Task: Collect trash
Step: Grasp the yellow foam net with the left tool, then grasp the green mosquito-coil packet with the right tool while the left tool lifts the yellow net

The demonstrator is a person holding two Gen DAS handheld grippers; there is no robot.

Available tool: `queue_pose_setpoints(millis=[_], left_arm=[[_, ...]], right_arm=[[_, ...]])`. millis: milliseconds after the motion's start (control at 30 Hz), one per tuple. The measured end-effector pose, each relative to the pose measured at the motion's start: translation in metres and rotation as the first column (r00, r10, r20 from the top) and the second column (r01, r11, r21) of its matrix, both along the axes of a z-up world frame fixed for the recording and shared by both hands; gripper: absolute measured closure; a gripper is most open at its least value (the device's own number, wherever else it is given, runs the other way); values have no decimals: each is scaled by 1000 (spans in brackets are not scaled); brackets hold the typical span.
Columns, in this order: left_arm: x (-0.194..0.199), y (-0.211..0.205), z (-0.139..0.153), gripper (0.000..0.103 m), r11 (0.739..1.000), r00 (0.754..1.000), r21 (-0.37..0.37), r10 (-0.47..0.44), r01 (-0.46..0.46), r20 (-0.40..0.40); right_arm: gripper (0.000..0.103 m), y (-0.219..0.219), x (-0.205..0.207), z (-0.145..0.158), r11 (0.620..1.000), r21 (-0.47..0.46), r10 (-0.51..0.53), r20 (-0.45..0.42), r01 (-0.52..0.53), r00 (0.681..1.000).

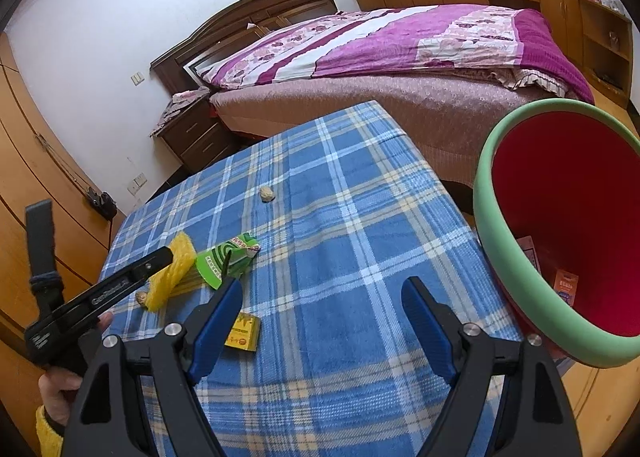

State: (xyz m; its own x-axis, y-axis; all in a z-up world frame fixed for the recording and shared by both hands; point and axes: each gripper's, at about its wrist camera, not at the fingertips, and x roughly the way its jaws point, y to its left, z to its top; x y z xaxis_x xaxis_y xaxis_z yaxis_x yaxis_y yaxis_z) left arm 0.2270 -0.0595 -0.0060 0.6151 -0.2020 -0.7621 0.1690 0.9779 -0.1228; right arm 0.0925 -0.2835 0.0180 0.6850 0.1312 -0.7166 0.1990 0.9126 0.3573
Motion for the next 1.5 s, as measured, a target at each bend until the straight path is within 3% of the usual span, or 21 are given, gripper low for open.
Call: queue_pose_setpoints(millis=[167,533,800,867,1067,1200,1500], left_arm=[[9,-1,-15,36,998,999,55,17,-16,-27],[3,5,-18,38,999,998,-9,45,-45,-54],[-9,8,-18,79,990,998,-143,-10,1,-62],[-12,9,-18,82,986,998,-167,-23,12,-62],[-17,25,-4,83,974,1000,-228,-8,5,-16],[-20,40,5,83,979,997,-197,68,-58,45],[-15,60,6,83,973,984,-173,166,-152,70]], right_arm=[[19,-2,2,-4,1000,0,-5,-7,5,1000],[19,2,5,-7,1000,-6,3,-17,-3,1000],[19,11,8,-5,999,-34,19,-33,-20,999],[19,16,9,-3,999,-46,24,-33,-26,999],[19,31,16,-1,996,-75,42,-38,-45,998],[19,46,26,-3,993,-88,72,-48,-76,996],[19,84,56,-11,984,-107,136,-63,-142,989]])
